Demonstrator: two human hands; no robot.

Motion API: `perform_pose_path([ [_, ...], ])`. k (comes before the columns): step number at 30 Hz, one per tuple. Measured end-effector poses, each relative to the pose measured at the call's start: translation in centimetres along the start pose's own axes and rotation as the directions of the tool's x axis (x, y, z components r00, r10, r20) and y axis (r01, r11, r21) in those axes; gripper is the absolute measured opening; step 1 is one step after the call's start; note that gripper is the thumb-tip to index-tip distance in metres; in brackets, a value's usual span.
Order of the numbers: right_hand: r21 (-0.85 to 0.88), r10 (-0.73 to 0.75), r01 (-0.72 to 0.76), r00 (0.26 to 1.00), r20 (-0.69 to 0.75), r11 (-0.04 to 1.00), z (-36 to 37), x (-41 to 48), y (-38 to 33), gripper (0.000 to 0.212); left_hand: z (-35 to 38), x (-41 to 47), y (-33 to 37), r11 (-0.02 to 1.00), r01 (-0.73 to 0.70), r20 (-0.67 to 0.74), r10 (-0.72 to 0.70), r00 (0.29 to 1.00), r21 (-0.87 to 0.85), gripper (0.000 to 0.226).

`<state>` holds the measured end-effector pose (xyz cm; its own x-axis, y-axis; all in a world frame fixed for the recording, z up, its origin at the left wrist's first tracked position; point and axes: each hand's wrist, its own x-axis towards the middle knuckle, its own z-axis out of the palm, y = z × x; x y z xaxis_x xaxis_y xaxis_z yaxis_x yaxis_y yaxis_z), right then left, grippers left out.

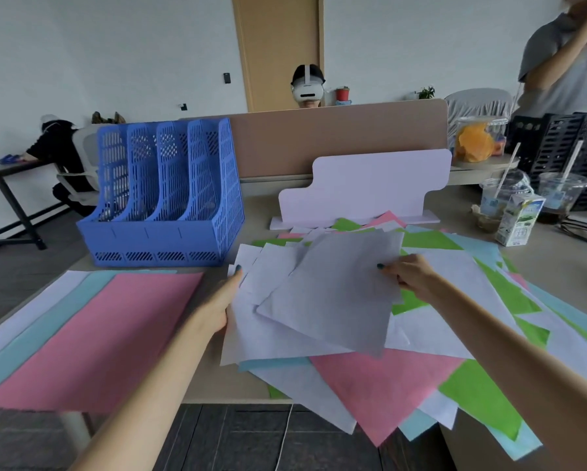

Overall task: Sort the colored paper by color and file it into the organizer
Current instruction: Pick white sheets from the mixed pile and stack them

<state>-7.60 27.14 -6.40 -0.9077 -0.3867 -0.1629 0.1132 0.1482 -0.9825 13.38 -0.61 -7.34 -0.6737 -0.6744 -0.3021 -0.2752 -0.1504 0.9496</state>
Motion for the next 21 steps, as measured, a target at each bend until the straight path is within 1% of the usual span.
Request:
perform_pose_path([
  [3,-0.076,-0.019,0.026,0.996,0.089,0.997,-0.4,-0.4,-0.4,0.011,0.1,-0.8,0.3,1.000,-0.015,0.022,0.015,1.000,-0.002,0.031],
  [5,-0.111,-0.013,0.029,0.989,0.147,0.993,-0.6,-0.4,-0.7,0.002,-0.2,-1.2,0.2,0.998,-0.029,0.066,0.025,0.998,0.052,0.015],
  [6,-0.127,-0.010,0.033,0.984,0.179,0.991,-0.5,-0.3,-0.8,0.005,-0.5,-1.3,0.1,0.995,-0.052,0.095,0.045,0.994,0.081,0.016],
  [8,-0.185,-0.009,0.046,0.980,0.197,0.982,-0.1,0.2,-0.7,0.011,-0.8,-1.1,-0.2,0.992,-0.081,0.146,0.067,0.987,0.096,0.026],
  [9,-0.226,-0.022,0.058,0.987,0.158,0.973,0.2,0.5,-0.6,0.008,-1.1,-0.9,-0.3,0.991,-0.096,0.154,0.080,0.985,0.095,0.030],
  [11,-0.325,-0.086,0.083,0.996,0.006,0.942,0.8,1.3,-0.5,0.012,-1.4,-0.8,-0.1,0.986,-0.117,0.182,0.095,0.979,0.115,0.035],
  [13,-0.457,-0.166,0.093,0.979,-0.122,0.885,1.3,1.5,-0.6,0.016,-1.8,-0.3,0.0,0.981,-0.121,0.202,0.089,0.975,0.152,0.035],
  [14,-0.530,-0.207,0.098,0.967,-0.149,0.842,1.5,1.5,-0.6,0.018,-2.0,-0.2,0.2,0.976,-0.121,0.209,0.083,0.974,0.179,0.034],
  [16,-0.634,-0.257,0.100,0.953,-0.160,0.766,1.9,1.5,-0.7,0.023,-2.3,-0.4,0.6,0.970,-0.106,0.241,0.051,0.969,0.219,0.029],
  [17,-0.660,-0.272,0.102,0.949,-0.161,0.744,2.0,1.7,-0.7,0.022,-2.4,-0.5,0.8,0.970,-0.092,0.267,0.030,0.963,0.226,0.028],
  [19,-0.648,-0.293,0.132,0.945,-0.146,0.750,2.3,1.9,-0.7,0.012,-2.5,-0.9,1.3,0.957,-0.084,0.321,-0.010,0.947,0.279,0.025],
  [21,-0.622,-0.310,0.182,0.945,-0.103,0.762,2.7,2.1,-0.7,0.015,-2.9,-0.8,1.5,0.943,-0.077,0.366,-0.050,0.929,0.323,0.025],
])
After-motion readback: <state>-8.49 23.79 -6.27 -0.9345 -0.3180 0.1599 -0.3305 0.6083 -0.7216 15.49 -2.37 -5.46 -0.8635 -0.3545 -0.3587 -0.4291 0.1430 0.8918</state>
